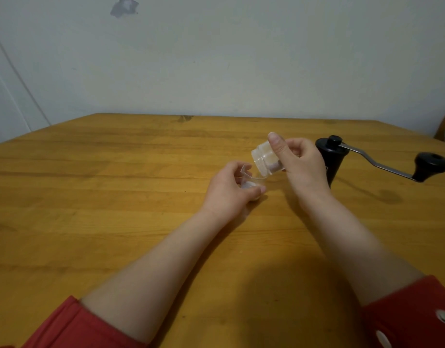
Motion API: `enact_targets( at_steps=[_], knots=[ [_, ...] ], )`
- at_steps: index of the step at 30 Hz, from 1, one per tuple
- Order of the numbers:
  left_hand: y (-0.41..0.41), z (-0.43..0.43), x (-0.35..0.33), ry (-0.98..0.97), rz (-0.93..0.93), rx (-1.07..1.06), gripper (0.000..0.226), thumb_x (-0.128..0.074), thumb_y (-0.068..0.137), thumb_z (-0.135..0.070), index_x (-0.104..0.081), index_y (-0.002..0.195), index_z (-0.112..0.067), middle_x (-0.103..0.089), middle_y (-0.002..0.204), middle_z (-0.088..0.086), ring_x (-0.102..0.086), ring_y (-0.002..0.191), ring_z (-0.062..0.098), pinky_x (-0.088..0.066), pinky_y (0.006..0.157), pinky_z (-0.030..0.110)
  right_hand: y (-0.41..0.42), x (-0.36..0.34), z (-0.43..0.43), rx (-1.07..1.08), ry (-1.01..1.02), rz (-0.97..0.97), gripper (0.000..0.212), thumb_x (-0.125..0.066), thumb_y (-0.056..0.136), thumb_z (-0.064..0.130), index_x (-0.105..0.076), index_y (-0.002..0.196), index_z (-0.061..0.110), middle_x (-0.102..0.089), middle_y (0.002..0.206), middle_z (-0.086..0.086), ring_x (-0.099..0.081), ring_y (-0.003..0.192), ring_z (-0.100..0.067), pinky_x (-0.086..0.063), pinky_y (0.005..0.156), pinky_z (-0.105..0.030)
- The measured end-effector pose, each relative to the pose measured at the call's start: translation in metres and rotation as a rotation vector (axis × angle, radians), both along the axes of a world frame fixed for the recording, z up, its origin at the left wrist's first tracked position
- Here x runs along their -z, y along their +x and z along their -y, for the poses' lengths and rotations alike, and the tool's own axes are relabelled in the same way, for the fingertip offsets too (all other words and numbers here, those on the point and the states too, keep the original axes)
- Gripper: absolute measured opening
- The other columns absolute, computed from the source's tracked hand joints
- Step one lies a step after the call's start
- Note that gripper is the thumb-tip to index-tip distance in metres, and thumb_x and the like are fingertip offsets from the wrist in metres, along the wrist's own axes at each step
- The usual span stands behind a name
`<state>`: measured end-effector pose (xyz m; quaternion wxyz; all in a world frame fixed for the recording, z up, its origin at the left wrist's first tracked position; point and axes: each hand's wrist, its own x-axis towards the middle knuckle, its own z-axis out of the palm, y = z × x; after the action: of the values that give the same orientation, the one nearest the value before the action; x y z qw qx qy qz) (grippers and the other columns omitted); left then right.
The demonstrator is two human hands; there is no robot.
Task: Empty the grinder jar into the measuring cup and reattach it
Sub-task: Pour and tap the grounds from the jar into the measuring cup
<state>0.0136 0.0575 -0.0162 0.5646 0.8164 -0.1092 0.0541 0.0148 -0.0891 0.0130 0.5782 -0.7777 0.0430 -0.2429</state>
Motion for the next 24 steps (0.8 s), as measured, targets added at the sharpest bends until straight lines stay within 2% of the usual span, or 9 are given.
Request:
enact_targets(
  at_steps=[3,11,17,21,24],
  knots=[
    [-0.0002,-0.0006,0.0002,-0.004,0.004,-0.006,0.054,-0.085,0.072,-0.017,-0.060,0.119,-0.019,-0.068,0.113,-0.001,-0.064,0.103,0.012,-0.047,0.084,0.012,-0.0010,-0.0009,-0.0008,0.005,-0.009,-0.005,0.068,-0.061,0.061,0.085,-0.059,0.096,0.026,-0.065,0.094,0.009,-0.062,0.084,-0.002,-0.043,0.068,-0.019],
    [0.0004,0.0004,0.0005,0.000,-0.004,-0.005,0.055,-0.085,0.071,-0.018,-0.060,0.120,-0.018,-0.068,0.114,0.000,-0.064,0.105,0.014,-0.050,0.095,0.027,-0.0005,-0.0015,0.0000,0.028,-0.036,-0.031,0.082,-0.056,0.055,0.089,-0.057,0.093,0.016,-0.059,0.089,0.006,-0.056,0.076,-0.005,-0.039,0.065,-0.022],
    [0.0022,0.0002,0.0023,0.016,0.005,-0.002,0.056,-0.086,0.071,-0.019,-0.060,0.121,-0.018,-0.068,0.114,-0.001,-0.064,0.104,0.013,-0.050,0.093,0.024,-0.0018,-0.0030,0.0007,0.025,-0.055,-0.051,0.089,-0.053,0.052,0.093,-0.056,0.091,0.014,-0.059,0.087,0.004,-0.056,0.075,-0.008,-0.040,0.064,-0.024],
    [0.0026,0.0001,0.0036,0.006,0.007,0.001,0.056,-0.085,0.071,-0.018,-0.061,0.121,-0.017,-0.068,0.114,-0.001,-0.064,0.104,0.012,-0.048,0.089,0.018,-0.0003,-0.0009,0.0014,0.028,-0.042,-0.034,0.075,-0.059,0.062,0.085,-0.057,0.091,0.016,-0.057,0.085,0.007,-0.054,0.073,-0.006,-0.038,0.064,-0.022],
    [0.0027,0.0000,0.0042,-0.003,0.001,0.002,0.056,-0.085,0.072,-0.018,-0.060,0.121,-0.018,-0.068,0.114,-0.002,-0.064,0.104,0.011,-0.045,0.083,0.011,-0.0004,0.0001,0.0015,0.033,-0.045,-0.025,0.073,-0.061,0.064,0.083,-0.058,0.095,0.017,-0.058,0.087,0.009,-0.055,0.075,-0.004,-0.038,0.064,-0.020]
  ],
)
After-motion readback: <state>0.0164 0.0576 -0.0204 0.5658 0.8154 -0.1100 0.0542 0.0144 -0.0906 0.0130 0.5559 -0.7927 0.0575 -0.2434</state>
